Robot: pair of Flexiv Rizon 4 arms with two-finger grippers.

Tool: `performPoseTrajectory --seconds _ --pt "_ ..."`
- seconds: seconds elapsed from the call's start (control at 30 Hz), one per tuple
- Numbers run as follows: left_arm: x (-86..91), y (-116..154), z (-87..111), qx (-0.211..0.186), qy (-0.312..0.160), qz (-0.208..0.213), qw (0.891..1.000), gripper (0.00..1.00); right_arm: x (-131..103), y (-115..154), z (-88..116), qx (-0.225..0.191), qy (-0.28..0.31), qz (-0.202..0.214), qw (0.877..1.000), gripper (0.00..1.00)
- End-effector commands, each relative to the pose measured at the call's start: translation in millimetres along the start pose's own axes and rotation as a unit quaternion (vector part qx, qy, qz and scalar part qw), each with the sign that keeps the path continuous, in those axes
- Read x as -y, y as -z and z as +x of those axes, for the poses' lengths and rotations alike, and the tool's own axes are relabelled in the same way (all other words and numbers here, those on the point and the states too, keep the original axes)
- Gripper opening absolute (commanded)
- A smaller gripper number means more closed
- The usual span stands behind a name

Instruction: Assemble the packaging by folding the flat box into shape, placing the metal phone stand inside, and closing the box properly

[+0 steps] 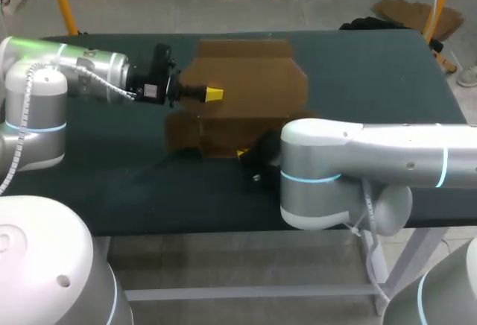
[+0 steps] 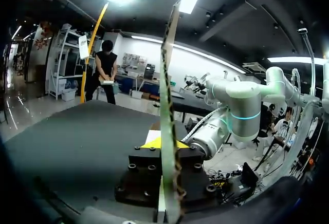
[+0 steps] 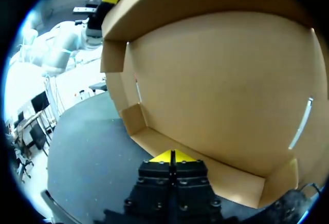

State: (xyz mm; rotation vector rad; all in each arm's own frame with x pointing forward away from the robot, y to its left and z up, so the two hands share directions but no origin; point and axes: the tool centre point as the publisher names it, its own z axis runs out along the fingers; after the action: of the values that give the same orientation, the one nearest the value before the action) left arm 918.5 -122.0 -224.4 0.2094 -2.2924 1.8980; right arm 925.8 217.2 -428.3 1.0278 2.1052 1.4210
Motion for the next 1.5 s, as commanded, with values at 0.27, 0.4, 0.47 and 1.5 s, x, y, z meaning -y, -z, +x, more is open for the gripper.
performPoseTrajectory --seconds 0.27,0.4,0.47,1.5 --pt "-6.9 -1.0 -2.2 0.0 -0.001 0.005 1.0 0.0 5.0 -5.1 2.8 0.004 0.0 -0.001 1.0 0.0" --pt "-6.4 -0.3 -1.2 0.001 -0.003 0.005 1.0 0.0 5.0 -5.1 2.8 0.004 0.0 -0.001 1.0 0.0" --pt "-6.2 -0.2 -1.0 0.001 -0.004 0.005 1.0 0.0 5.0 -5.1 2.8 0.004 0.0 -0.001 1.0 0.0" --pt "-5.6 1.7 -3.1 0.011 0.002 0.0 1.0 0.0 5.0 -5.1 2.8 0.004 0.0 -0.001 1.0 0.0"
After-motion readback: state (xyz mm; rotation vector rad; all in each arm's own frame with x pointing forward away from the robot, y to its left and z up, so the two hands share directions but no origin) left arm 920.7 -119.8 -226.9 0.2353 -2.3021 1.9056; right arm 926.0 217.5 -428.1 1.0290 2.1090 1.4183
